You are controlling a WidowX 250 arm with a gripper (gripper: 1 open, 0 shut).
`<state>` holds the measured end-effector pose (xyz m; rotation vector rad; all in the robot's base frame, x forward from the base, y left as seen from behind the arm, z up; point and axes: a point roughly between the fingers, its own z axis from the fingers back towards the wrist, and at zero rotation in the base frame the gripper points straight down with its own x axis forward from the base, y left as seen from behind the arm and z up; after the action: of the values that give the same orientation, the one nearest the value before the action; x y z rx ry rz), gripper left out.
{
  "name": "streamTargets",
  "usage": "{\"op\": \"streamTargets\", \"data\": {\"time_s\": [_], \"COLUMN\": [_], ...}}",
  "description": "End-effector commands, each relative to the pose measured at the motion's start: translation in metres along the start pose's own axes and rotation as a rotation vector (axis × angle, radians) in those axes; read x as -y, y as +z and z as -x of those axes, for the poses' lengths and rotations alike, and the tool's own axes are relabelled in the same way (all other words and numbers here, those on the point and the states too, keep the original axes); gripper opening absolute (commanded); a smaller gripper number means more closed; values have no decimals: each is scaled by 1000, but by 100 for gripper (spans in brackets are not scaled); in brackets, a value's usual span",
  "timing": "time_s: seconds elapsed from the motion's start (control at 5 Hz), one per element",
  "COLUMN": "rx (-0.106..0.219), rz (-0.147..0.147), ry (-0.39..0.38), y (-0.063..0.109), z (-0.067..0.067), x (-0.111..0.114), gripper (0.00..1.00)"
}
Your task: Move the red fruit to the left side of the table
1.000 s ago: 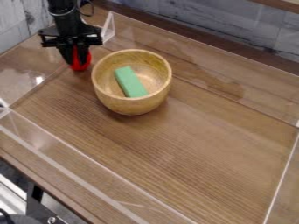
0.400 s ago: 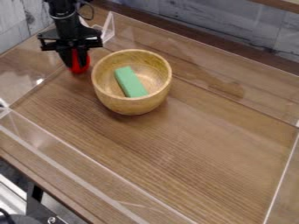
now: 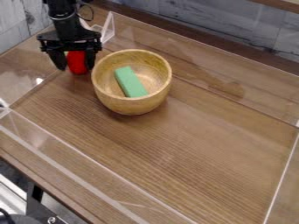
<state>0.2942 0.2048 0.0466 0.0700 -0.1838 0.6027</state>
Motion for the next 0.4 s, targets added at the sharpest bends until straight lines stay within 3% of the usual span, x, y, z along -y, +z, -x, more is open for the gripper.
{"op": "streamTargets", "data": {"time_s": [0.0, 0.2], "rx": [103, 108], "rz": [8, 15], "ry": [3, 2], "y": [36, 37], "z": [-15, -13], "x": [-6, -9], "gripper": [0, 0]}}
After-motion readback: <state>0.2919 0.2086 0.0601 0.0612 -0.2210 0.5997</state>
